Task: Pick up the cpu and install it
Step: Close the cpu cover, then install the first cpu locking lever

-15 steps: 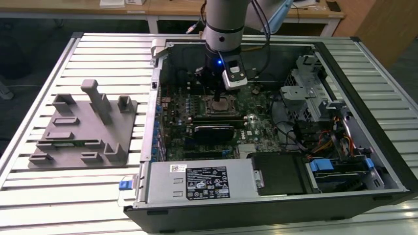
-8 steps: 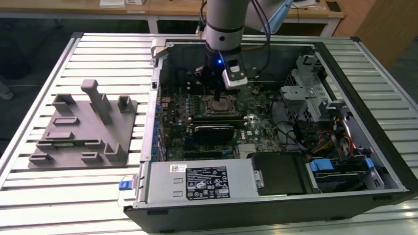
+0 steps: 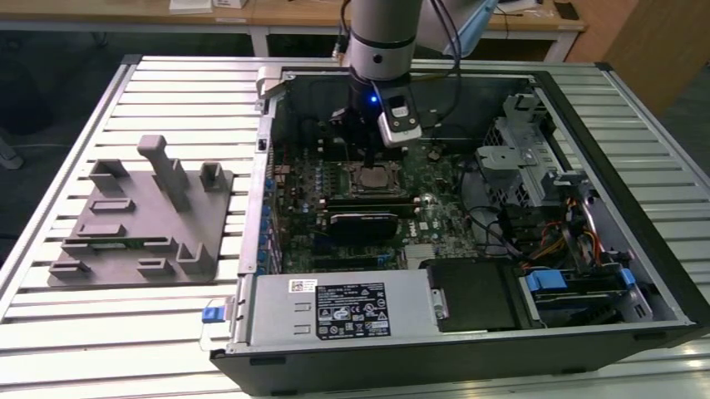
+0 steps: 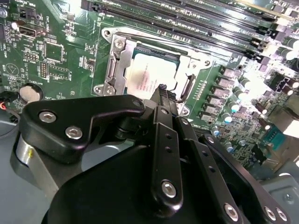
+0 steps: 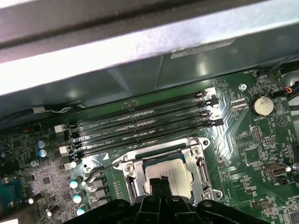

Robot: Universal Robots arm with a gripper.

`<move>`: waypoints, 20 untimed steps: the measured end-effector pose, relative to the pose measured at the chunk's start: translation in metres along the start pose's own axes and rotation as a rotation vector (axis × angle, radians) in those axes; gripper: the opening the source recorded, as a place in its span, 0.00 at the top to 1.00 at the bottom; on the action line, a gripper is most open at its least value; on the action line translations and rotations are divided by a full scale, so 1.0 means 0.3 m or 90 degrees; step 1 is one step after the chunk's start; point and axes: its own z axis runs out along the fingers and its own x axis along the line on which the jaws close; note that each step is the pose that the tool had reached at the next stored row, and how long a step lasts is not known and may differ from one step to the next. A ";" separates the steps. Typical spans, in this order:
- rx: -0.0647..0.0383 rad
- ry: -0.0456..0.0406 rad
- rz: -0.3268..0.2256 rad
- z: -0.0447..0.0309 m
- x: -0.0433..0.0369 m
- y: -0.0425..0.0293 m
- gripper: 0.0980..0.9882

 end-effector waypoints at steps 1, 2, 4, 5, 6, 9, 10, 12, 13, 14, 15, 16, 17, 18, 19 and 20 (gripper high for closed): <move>0.000 0.0000 0.000 -0.004 0.000 0.000 0.99; 0.000 0.0000 0.000 -0.008 0.000 0.000 0.99; 0.000 0.0000 0.000 -0.014 0.000 0.000 0.99; 0.000 0.0000 0.000 -0.016 0.000 0.000 0.99; 0.000 0.0000 0.000 -0.018 0.000 0.000 0.99; 0.000 0.0000 0.000 -0.020 0.000 0.000 0.99; 0.000 0.0000 0.000 -0.021 0.000 0.000 0.99; 0.000 0.0000 0.000 -0.024 0.000 0.001 0.99; 0.000 0.0000 0.000 -0.025 0.000 0.001 0.99; 0.000 0.0000 0.000 -0.027 0.000 0.001 0.99; 0.000 0.0000 0.000 -0.028 0.000 0.001 0.99; 0.000 0.0000 0.000 -0.029 0.000 0.001 0.99; 0.000 -0.0001 0.000 -0.029 0.000 0.001 0.99; 0.000 0.0000 0.000 -0.031 0.000 0.001 0.99; 0.000 0.0000 0.000 -0.032 0.000 0.001 0.99; 0.000 0.0000 0.000 -0.032 0.000 0.001 0.99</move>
